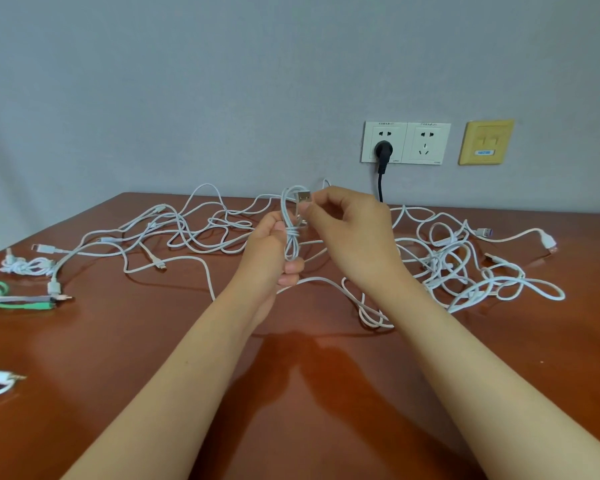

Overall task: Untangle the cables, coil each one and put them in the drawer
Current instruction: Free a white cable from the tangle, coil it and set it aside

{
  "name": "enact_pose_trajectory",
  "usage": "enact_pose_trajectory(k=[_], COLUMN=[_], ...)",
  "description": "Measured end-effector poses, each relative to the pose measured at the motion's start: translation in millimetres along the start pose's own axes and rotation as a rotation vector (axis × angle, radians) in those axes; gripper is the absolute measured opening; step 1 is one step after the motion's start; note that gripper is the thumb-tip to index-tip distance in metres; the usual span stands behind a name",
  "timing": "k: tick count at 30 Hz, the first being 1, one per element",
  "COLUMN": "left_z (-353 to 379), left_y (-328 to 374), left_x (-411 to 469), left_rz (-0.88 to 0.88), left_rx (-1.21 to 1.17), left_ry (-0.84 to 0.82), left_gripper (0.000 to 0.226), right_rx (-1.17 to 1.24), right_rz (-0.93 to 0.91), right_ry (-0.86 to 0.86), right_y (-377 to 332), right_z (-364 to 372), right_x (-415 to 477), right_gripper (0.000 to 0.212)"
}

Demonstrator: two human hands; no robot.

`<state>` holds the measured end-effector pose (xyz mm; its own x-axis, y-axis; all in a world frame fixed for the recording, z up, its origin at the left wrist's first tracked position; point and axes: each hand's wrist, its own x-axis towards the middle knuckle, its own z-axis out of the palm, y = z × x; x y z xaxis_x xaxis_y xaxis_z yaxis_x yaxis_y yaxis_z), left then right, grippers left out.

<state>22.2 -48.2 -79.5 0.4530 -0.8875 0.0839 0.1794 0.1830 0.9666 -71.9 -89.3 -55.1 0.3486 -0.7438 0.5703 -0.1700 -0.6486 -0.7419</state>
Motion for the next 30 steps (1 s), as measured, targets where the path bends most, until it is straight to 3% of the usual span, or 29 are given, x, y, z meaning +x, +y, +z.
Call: enact_pose_trajectory(k=[3, 7, 12, 16, 21, 24, 30], left_z=[2.1, 5.2, 3.7, 2.6, 0.1, -0.1, 0.5], left_y=[-1.8, -6.5, -6.2, -4.0, 0.0, -1.9, 4.3], left_x=[-1.2, -3.4, -6.0, -8.8, -7.5, -5.5, -9.1], left_rz=[-0.009, 0.028, 0.123, 0.171, 0.091, 0.043, -0.09], left_rx=[0.028, 0.089, 0.281, 0.377, 0.232, 0.13, -0.258], left_ry=[-0.008, -0.031, -0.066, -0.105, -0.212, -0.239, -0.273], left_gripper=[0.031, 0.032, 0.033, 0.032, 0.033, 0.035, 0.032], right_rx=[-0.176, -0.256, -0.073, 0.103, 0.229, 0.175, 0.392], right_rz=[-0.04, 0.059, 0.251, 0.366, 0.334, 0.303, 0.259], right_ry=[-0.027, -0.03, -0.078, -0.101, 0.041, 0.061, -0.194], right_y=[-2.8, -6.3, -3.8, 6.1, 15.4, 19.5, 11.8], right_z=[1.6, -2.6, -15.9, -19.3, -15.9, -10.8, -6.7], right_x=[-1.1, 2.9, 8.5, 12.7, 11.6, 10.0, 4.6], right_gripper=[0.018, 0.017, 0.009, 0.021, 0.033, 0.03, 0.02])
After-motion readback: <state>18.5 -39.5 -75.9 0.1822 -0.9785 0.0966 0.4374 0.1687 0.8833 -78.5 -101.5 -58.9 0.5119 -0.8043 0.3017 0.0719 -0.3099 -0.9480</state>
